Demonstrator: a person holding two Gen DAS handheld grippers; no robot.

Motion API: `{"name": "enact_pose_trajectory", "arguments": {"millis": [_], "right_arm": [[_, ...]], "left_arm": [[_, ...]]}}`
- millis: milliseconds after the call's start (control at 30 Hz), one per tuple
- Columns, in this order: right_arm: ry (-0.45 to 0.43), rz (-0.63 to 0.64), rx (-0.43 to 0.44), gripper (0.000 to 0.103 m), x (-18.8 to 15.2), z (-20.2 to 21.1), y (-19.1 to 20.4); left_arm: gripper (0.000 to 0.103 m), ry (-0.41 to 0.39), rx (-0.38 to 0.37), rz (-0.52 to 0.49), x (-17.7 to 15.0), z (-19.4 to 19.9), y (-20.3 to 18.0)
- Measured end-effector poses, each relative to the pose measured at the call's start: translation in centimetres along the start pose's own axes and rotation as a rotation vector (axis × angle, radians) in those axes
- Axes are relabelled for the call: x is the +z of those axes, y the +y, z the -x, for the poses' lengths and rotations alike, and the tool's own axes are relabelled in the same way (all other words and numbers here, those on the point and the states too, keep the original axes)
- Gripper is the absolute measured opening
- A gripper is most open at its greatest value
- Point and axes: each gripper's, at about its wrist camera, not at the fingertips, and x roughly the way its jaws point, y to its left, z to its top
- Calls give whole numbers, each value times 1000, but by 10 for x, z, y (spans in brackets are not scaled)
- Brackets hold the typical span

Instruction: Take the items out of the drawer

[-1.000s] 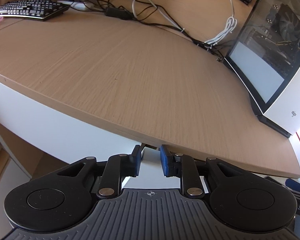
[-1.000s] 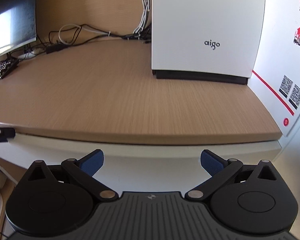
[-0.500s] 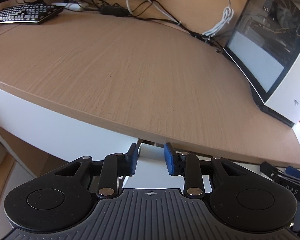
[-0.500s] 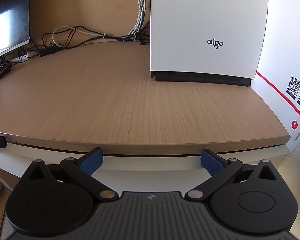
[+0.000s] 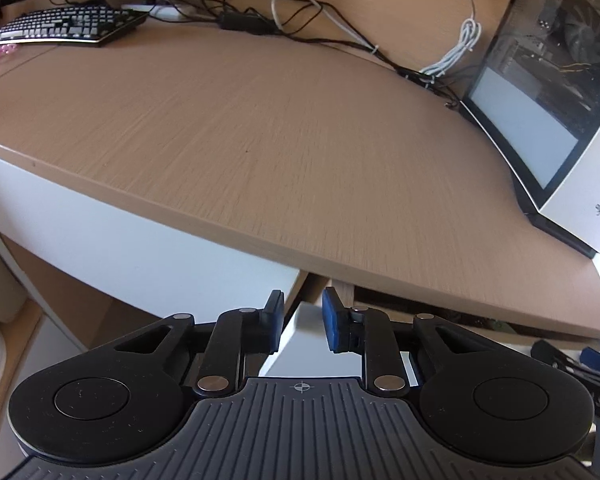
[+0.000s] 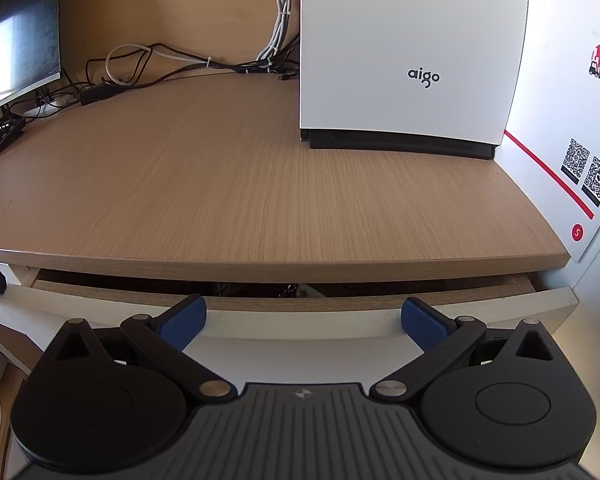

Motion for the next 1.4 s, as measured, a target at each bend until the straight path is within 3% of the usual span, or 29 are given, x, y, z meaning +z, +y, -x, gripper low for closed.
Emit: {"name": "enact_pose_trajectory", "arguments": {"millis": [300,500,1033,1167,1267,1400], "right_arm": [[37,-24,12,103,9,0,-8],[72,-8,-116,103,15,-19,-26],[170,10,-18,103,-18,25,-40],[198,8,7,103,-29,40,-43],[205,9,6,103,-37,50,-42],[210,8,7,103,-48,63,-43]], "left_arm": [[25,45,23,-81,6,-8,-14],[25,49,28,-103,1,-4,-16],[23,126,43,-180,-32,45,-14],[23,82,-44,-207,-36,61,-26],[23,114,-114,-240,-34,56,-40],[23,158,-154,-280,-42,47,-58]]}}
